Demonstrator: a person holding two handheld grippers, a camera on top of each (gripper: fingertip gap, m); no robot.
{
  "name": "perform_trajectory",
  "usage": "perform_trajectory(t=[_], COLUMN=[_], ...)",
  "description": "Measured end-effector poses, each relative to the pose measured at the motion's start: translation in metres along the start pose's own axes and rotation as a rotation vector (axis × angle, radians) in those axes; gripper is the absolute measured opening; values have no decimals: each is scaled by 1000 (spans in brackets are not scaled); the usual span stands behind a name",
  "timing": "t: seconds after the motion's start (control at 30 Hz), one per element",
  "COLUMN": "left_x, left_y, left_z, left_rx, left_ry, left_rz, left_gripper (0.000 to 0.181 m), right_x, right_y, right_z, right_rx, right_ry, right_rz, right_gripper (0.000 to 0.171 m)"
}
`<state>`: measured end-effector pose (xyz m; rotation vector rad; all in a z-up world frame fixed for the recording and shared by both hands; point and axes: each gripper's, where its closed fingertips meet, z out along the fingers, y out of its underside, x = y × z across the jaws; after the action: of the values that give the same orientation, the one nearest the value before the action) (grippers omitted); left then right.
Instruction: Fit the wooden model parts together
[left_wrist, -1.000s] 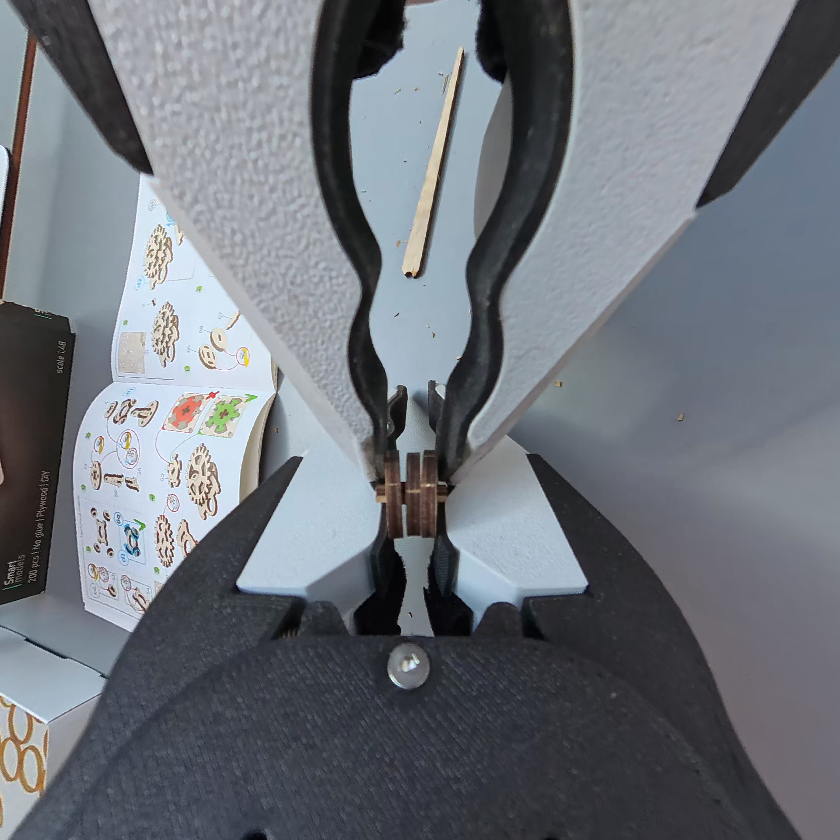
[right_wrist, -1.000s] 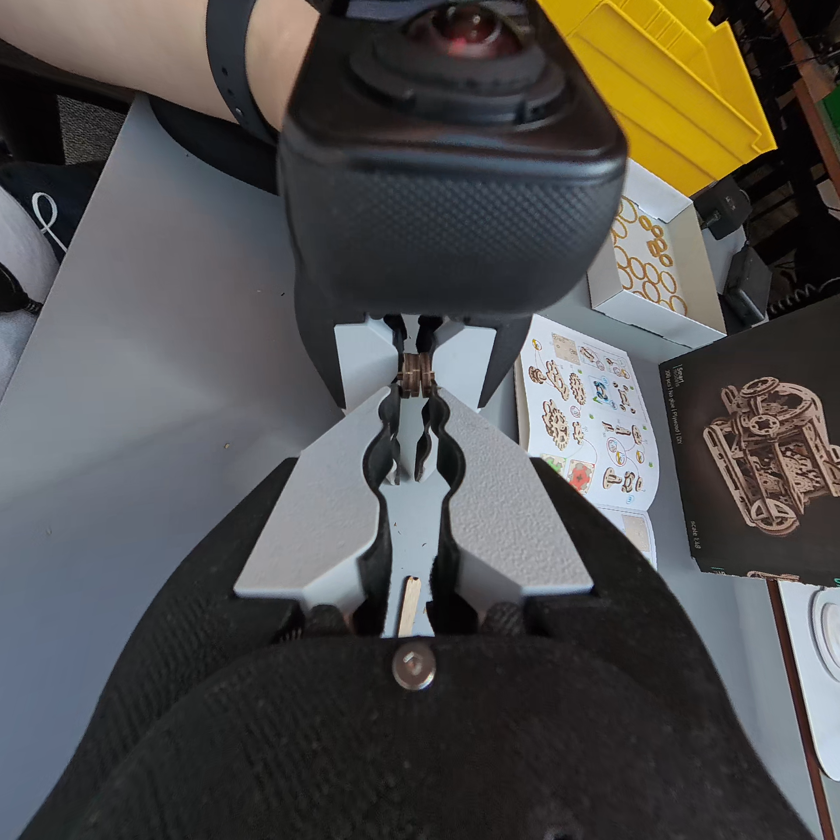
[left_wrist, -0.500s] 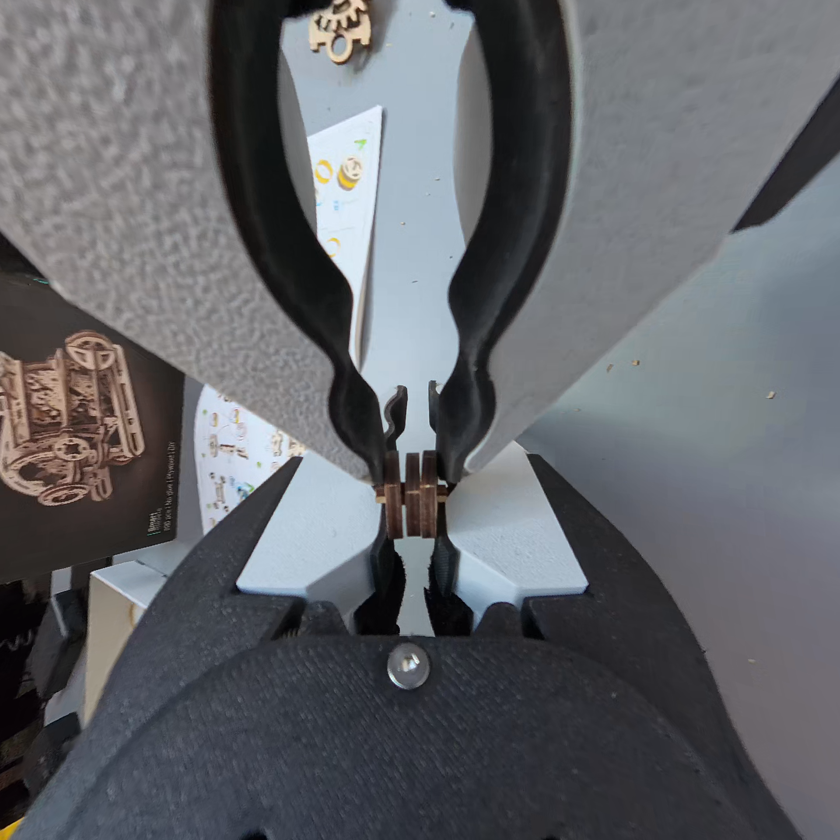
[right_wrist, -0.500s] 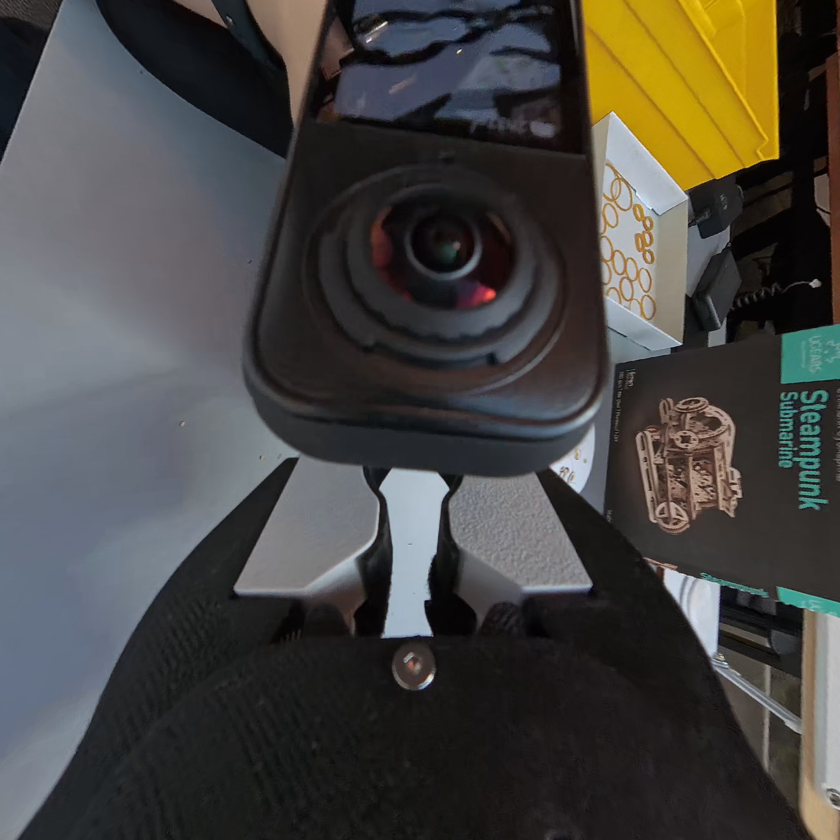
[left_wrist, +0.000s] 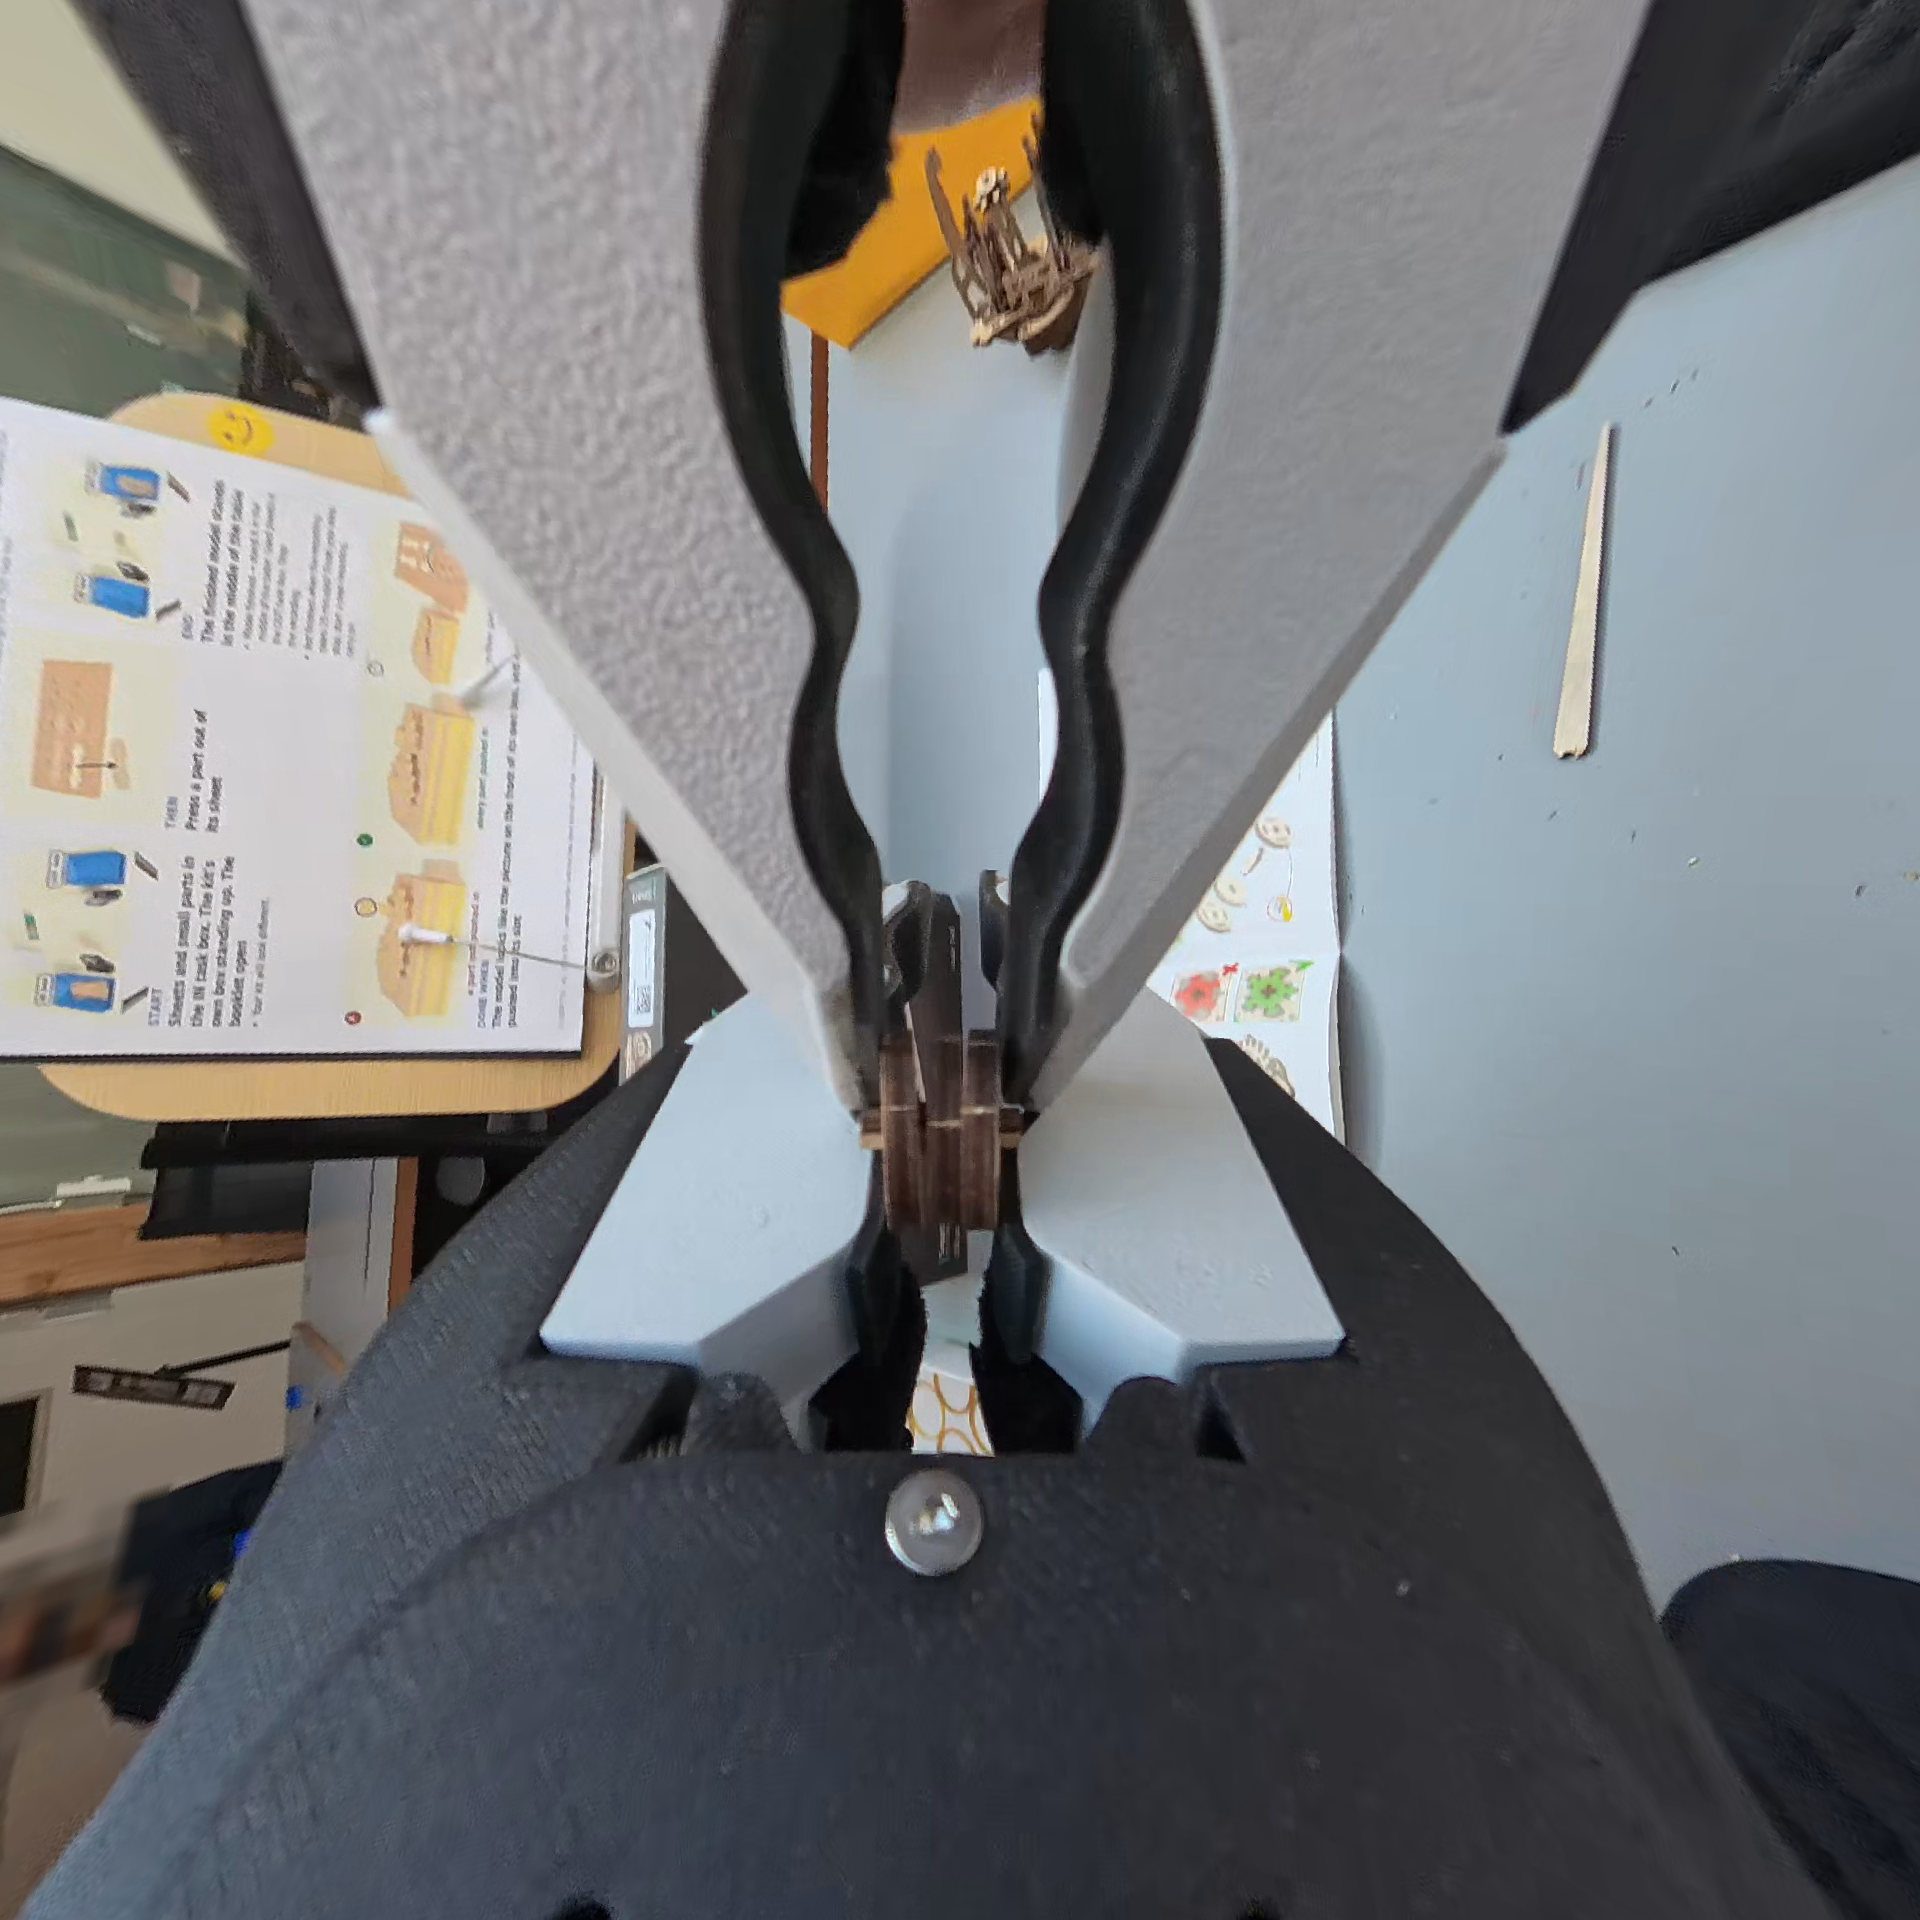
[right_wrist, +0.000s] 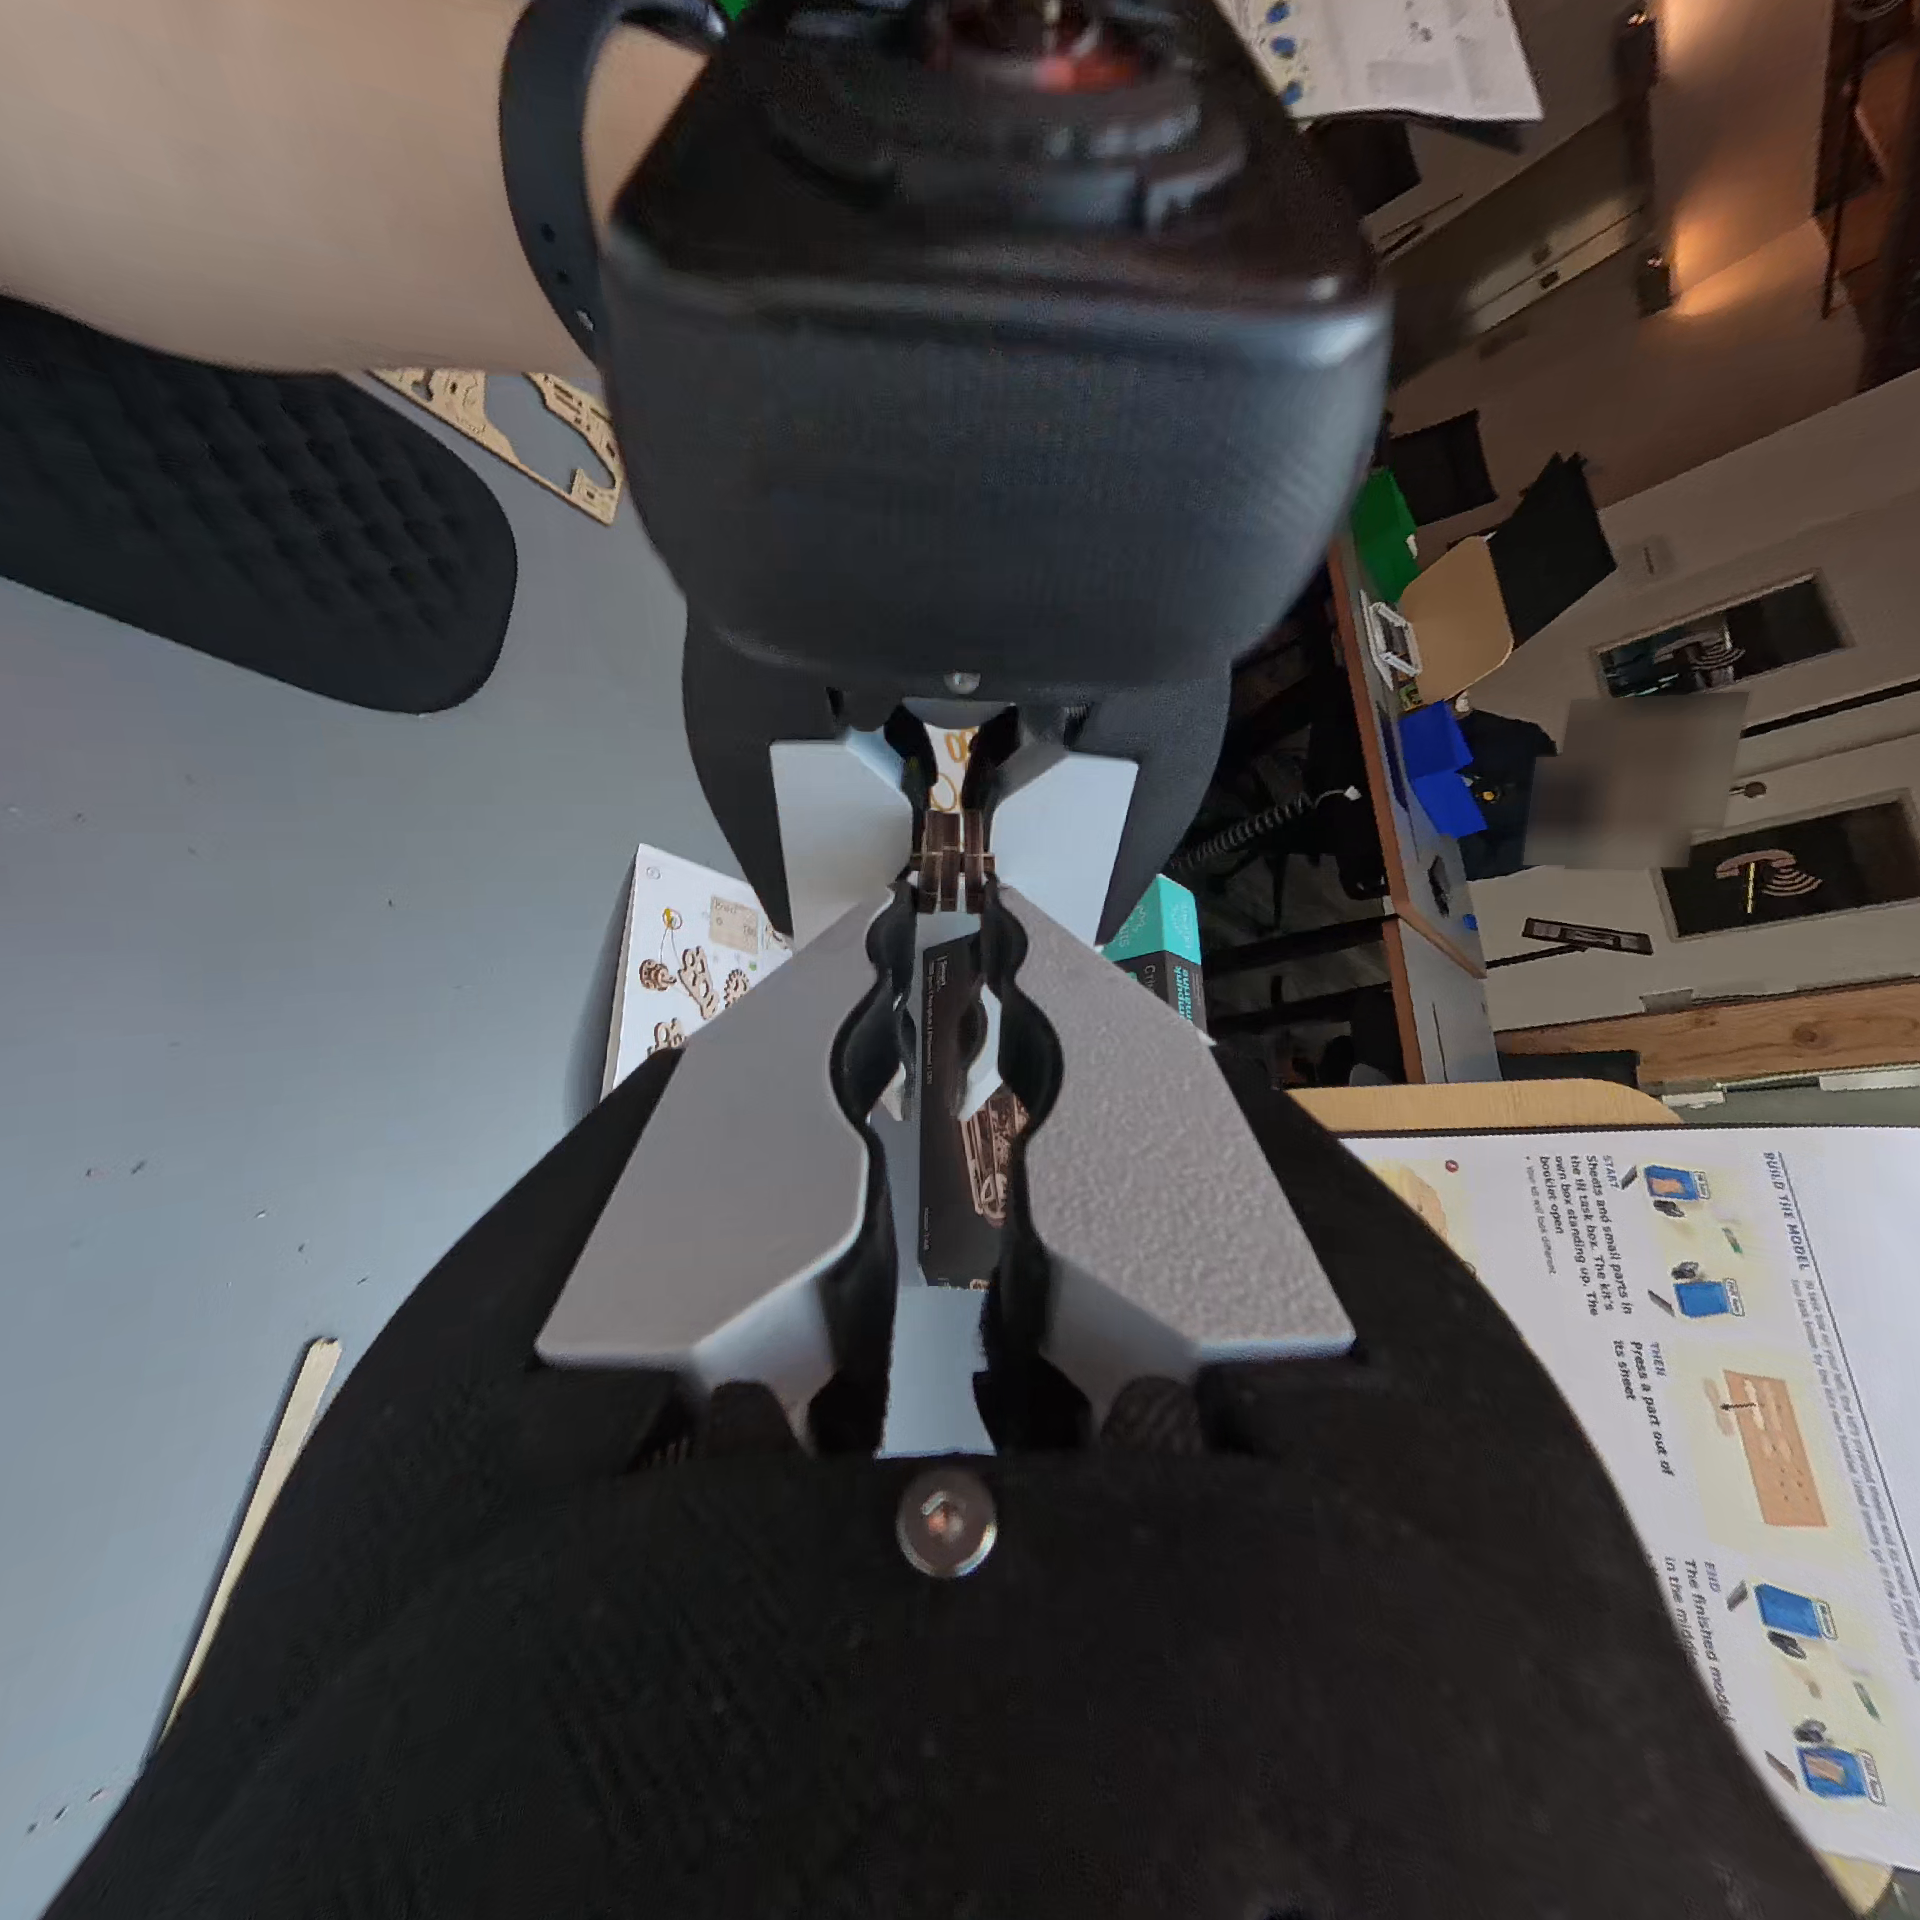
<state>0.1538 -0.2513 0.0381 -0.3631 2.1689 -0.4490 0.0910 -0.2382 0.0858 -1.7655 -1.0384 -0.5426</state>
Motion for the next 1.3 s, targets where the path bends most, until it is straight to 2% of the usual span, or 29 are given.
perform_trajectory(t=[0.03, 0.2, 0.27, 0.4, 0.57, 0.87, 0.93, 1.3], left_x=[-3, -11, -12, -14, -4, 10, 11, 11], left_y=[-6, -33, -36, -47, -66, -82, -83, -83], left_z=[-1, -14, -16, -24, -34, -45, -46, -55], left_rx=[50, 362, 412, 482, 504, 499, 497, 480], left_ry=[7, 6, 17, -45, -112, -147, -152, -200], left_rz=[-9, -96, -119, -81, 32, 123, 131, 183], left_gripper=[8, 8, 8, 8, 8, 8, 8, 8], right_x=[5, 20, 26, 16, 0, -15, -16, -20], right_y=[-2, -27, -31, -25, -40, -51, -54, -61], right_z=[-2, -38, -52, -45, -39, -45, -47, -48], right_rx=[43, 399, 487, 447, 446, 457, 468, 413], right_ry=[10, 23, 54, 27, 67, 37, 49, 90], right_rz=[14, 118, 116, 68, -77, -121, -145, -184], right_gripper=[12, 15, 15, 25, 9, 19, 14, 12])
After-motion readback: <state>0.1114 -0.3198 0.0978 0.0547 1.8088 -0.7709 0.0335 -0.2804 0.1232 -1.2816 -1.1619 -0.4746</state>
